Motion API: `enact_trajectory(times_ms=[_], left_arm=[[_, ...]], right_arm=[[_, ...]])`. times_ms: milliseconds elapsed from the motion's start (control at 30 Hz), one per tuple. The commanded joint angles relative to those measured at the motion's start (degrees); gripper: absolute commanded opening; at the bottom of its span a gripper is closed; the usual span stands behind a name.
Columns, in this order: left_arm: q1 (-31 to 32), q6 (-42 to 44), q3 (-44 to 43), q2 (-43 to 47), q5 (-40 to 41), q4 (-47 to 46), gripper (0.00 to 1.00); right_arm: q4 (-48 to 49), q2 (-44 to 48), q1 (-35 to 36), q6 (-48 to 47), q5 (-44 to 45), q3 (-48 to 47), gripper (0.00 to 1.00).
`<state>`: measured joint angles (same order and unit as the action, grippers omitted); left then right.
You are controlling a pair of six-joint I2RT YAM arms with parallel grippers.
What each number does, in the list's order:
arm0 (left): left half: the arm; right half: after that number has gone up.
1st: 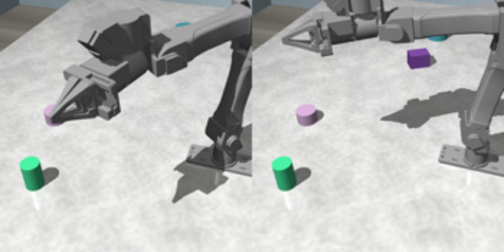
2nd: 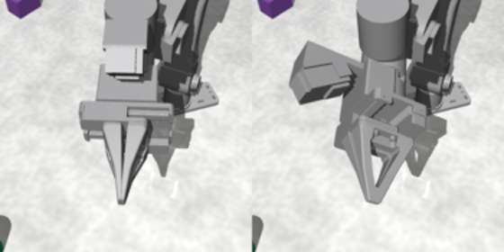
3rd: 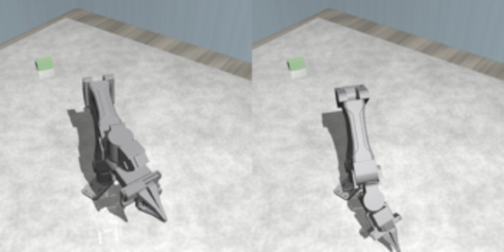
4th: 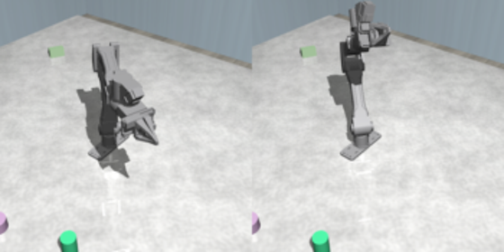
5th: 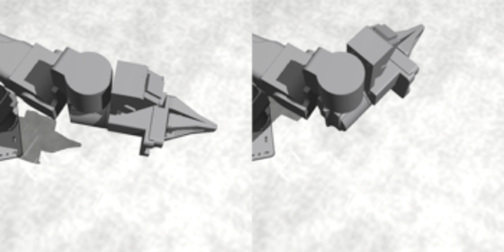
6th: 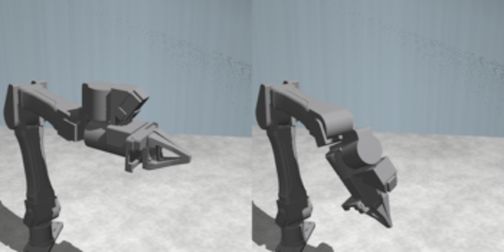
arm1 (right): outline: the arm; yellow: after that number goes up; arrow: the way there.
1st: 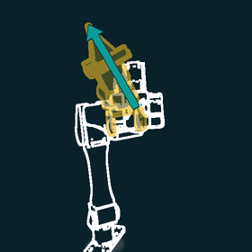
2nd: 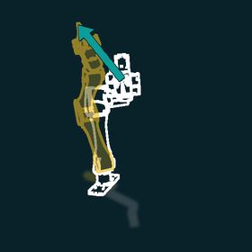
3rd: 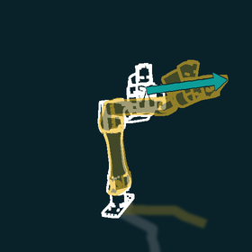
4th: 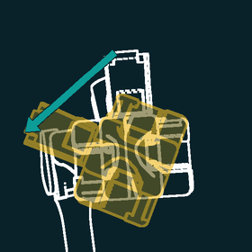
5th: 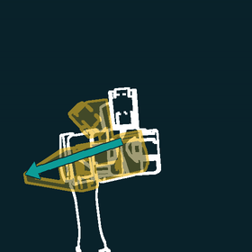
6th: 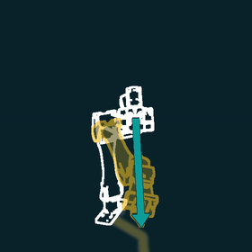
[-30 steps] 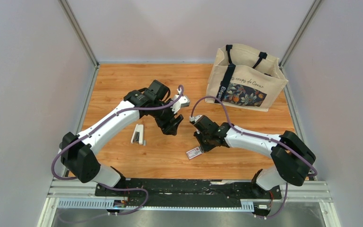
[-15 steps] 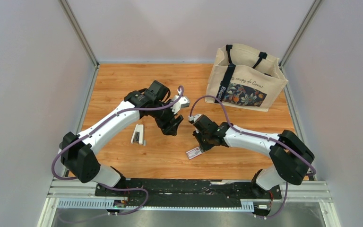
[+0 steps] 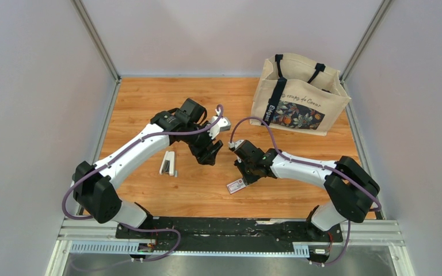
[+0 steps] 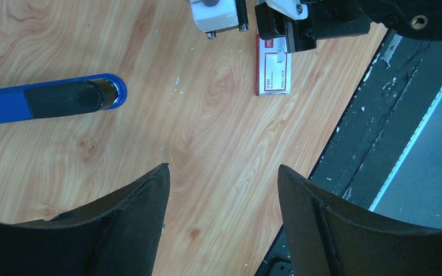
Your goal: Unload the staples from the stapler
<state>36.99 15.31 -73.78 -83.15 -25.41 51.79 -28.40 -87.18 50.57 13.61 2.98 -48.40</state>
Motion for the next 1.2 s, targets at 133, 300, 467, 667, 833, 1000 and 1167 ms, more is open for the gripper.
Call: enact_trajectory(times_ms=[133, 300, 467, 667, 833, 1000, 1167], left_arm=[[-0.1, -0.4, -0.4, 1.5, -0.5, -0.9, 0.76], [0.0, -0.3, -0.3, 1.4, -0.1, -1.0, 0.76], [0.0, -0.3, -0.3, 1.5, -0.1, -1.0, 0.76], [-0.1, -0.2, -0.1, 1.8, 0.1, -1.0, 0.76], [0.0, -0.1, 0.0, 1.9, 0.2, -1.0, 0.76], [0.0, -0.2, 0.0, 1.9, -0.1, -1.1, 0.76], [-0.1, -0.1, 0.0, 2.1, -0.1, -0.9, 0.76]], right_arm=[[1.9, -0.4, 0.2, -0.9, -0.3, -1.9, 0.13], [2.0, -0.2, 0.2, -0.7, -0.8, -1.7, 0.14], [2.1, 0.1, 0.5, -0.7, -1.1, -1.4, 0.14], [2.0, -0.1, 0.8, -0.8, -1.3, -1.6, 0.16], [1.9, 0.7, 0.8, -0.7, -1.7, -1.3, 0.2], [1.9, 1.4, 0.8, -0.5, -1.5, -1.3, 0.22], [1.7, 1.5, 0.8, -0.5, -1.6, -1.2, 0.27]])
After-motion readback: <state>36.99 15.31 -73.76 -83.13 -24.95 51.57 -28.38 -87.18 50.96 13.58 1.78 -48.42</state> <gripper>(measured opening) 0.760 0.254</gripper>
